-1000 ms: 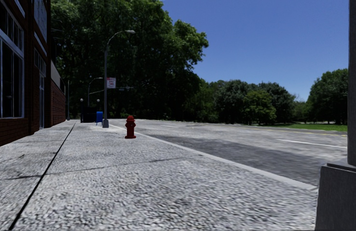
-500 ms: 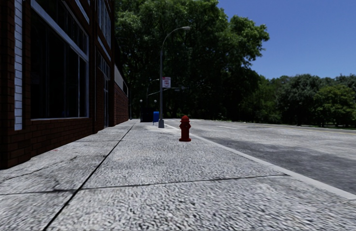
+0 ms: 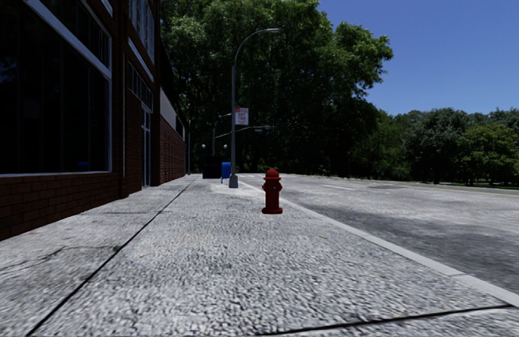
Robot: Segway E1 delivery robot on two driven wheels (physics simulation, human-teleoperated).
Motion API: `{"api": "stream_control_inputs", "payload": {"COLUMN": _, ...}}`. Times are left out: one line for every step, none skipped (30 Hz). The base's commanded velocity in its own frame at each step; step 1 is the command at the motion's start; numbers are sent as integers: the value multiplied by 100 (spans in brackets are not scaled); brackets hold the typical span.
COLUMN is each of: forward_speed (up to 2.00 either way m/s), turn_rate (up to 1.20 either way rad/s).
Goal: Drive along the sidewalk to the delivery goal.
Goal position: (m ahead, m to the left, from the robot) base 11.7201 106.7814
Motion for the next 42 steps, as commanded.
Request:
{"api": "stream_control_inputs", "payload": {"forward_speed": 182, "turn_rate": 47}}
{"api": "stream_control_inputs", "payload": {"forward_speed": 182, "turn_rate": 63}}
{"api": "stream_control_inputs", "payload": {"forward_speed": 182, "turn_rate": 69}}
{"api": "stream_control_inputs", "payload": {"forward_speed": 182, "turn_rate": 69}}
{"api": "stream_control_inputs", "payload": {"forward_speed": 182, "turn_rate": 73}}
{"api": "stream_control_inputs", "payload": {"forward_speed": 182, "turn_rate": 74}}
{"api": "stream_control_inputs", "payload": {"forward_speed": 182, "turn_rate": 74}}
{"api": "stream_control_inputs", "payload": {"forward_speed": 182, "turn_rate": 35}}
{"api": "stream_control_inputs", "payload": {"forward_speed": 182, "turn_rate": 0}}
{"api": "stream_control_inputs", "payload": {"forward_speed": 182, "turn_rate": 0}}
{"api": "stream_control_inputs", "payload": {"forward_speed": 182, "turn_rate": 0}}
{"api": "stream_control_inputs", "payload": {"forward_speed": 182, "turn_rate": 0}}
{"api": "stream_control_inputs", "payload": {"forward_speed": 182, "turn_rate": 0}}
{"api": "stream_control_inputs", "payload": {"forward_speed": 182, "turn_rate": 0}}
{"api": "stream_control_inputs", "payload": {"forward_speed": 182, "turn_rate": 0}}
{"api": "stream_control_inputs", "payload": {"forward_speed": 182, "turn_rate": 0}}
{"api": "stream_control_inputs", "payload": {"forward_speed": 182, "turn_rate": 0}}
{"api": "stream_control_inputs", "payload": {"forward_speed": 182, "turn_rate": 0}}
{"api": "stream_control_inputs", "payload": {"forward_speed": 182, "turn_rate": 0}}
{"api": "stream_control_inputs", "payload": {"forward_speed": 182, "turn_rate": 0}}
{"api": "stream_control_inputs", "payload": {"forward_speed": 182, "turn_rate": 0}}
{"api": "stream_control_inputs", "payload": {"forward_speed": 182, "turn_rate": 0}}
{"api": "stream_control_inputs", "payload": {"forward_speed": 182, "turn_rate": 0}}
{"api": "stream_control_inputs", "payload": {"forward_speed": 182, "turn_rate": 0}}
{"api": "stream_control_inputs", "payload": {"forward_speed": 182, "turn_rate": 0}}
{"api": "stream_control_inputs", "payload": {"forward_speed": 182, "turn_rate": 0}}
{"api": "stream_control_inputs", "payload": {"forward_speed": 182, "turn_rate": 0}}
{"api": "stream_control_inputs", "payload": {"forward_speed": 182, "turn_rate": 0}}
{"api": "stream_control_inputs", "payload": {"forward_speed": 183, "turn_rate": 0}}
{"api": "stream_control_inputs", "payload": {"forward_speed": 183, "turn_rate": 0}}
{"api": "stream_control_inputs", "payload": {"forward_speed": 185, "turn_rate": 0}}
{"api": "stream_control_inputs", "payload": {"forward_speed": 193, "turn_rate": 0}}
{"api": "stream_control_inputs", "payload": {"forward_speed": 200, "turn_rate": 0}}
{"api": "stream_control_inputs", "payload": {"forward_speed": 200, "turn_rate": 0}}
{"api": "stream_control_inputs", "payload": {"forward_speed": 200, "turn_rate": 0}}
{"api": "stream_control_inputs", "payload": {"forward_speed": 200, "turn_rate": 0}}
{"api": "stream_control_inputs", "payload": {"forward_speed": 200, "turn_rate": 0}}
{"api": "stream_control_inputs", "payload": {"forward_speed": 200, "turn_rate": 0}}
{"api": "stream_control_inputs", "payload": {"forward_speed": 200, "turn_rate": 0}}
{"api": "stream_control_inputs", "payload": {"forward_speed": 200, "turn_rate": 0}}
{"api": "stream_control_inputs", "payload": {"forward_speed": 200, "turn_rate": 0}}
{"api": "stream_control_inputs", "payload": {"forward_speed": 200, "turn_rate": 0}}
